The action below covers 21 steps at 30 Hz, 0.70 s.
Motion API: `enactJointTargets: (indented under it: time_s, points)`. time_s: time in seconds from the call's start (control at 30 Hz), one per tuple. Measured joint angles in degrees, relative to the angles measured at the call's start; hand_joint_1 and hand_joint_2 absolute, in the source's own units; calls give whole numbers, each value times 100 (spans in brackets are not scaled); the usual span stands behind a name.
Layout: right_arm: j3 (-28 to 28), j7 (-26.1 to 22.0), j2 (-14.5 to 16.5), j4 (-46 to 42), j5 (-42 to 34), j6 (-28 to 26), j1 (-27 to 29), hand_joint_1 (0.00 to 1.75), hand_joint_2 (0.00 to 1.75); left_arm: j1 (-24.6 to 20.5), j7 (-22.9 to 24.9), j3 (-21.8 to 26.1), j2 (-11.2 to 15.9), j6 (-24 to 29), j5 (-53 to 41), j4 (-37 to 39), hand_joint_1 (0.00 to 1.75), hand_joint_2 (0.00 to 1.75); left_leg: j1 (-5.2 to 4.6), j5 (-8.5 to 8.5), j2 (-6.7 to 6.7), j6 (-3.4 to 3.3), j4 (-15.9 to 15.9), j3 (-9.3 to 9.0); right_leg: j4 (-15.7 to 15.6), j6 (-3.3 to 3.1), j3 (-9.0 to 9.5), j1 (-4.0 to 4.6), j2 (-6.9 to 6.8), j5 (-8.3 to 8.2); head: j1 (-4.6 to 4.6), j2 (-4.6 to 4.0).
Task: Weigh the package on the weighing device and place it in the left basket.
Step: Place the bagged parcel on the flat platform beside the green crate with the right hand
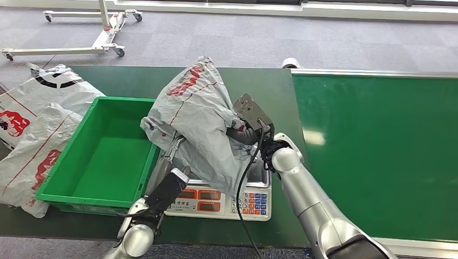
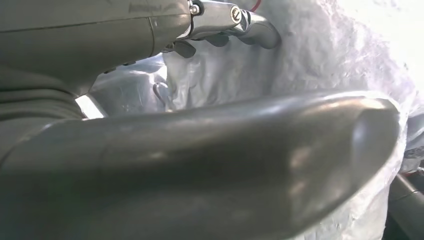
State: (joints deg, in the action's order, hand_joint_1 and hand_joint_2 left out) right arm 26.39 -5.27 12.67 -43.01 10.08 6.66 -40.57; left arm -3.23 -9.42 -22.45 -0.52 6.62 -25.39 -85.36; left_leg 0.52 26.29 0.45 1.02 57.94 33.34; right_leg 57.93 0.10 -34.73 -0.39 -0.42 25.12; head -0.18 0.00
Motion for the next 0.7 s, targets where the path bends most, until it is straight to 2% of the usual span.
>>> enactJointTargets:
  time_s: [0.17, 0.27, 0.3, 0.4, 0.7]
  points:
    - [31, 27, -13, 0, 0, -1, 3, 175, 175, -1, 0, 0, 0, 0, 14, 1, 0, 0, 0, 0, 0, 0, 0, 1, 0, 0, -1, 1, 0, 0, 0, 0]
    - [52, 364, -21, 9, 40, -32, 3, 46, 175, -1, 17, 0, 2, -2, 19, 1, 0, 0, 0, 0, 0, 0, 0, 1, 0, 0, -1, 1, 0, 0, 1, 0]
    - [73, 555, -29, 22, 86, -57, 3, 3, 131, -2, 33, 0, 4, -3, 19, 0, 0, 0, 0, 0, 0, 0, 0, 1, 0, 0, -1, 1, 0, 0, 1, 0]
    - [158, 1021, -81, 95, 307, -212, 6, 0, 0, 0, 107, 0, 13, -11, 0, -15, 0, 0, 0, 0, 0, 0, 0, 1, 0, 0, -1, 0, 0, 0, 1, 0]
    - [275, 1752, -369, 24, 714, -313, 112, 0, 0, 12, 222, 0, 35, -61, -125, -139, 0, 0, 0, 0, 0, 0, 0, 1, 0, 0, 0, -1, -1, 0, 0, 0]
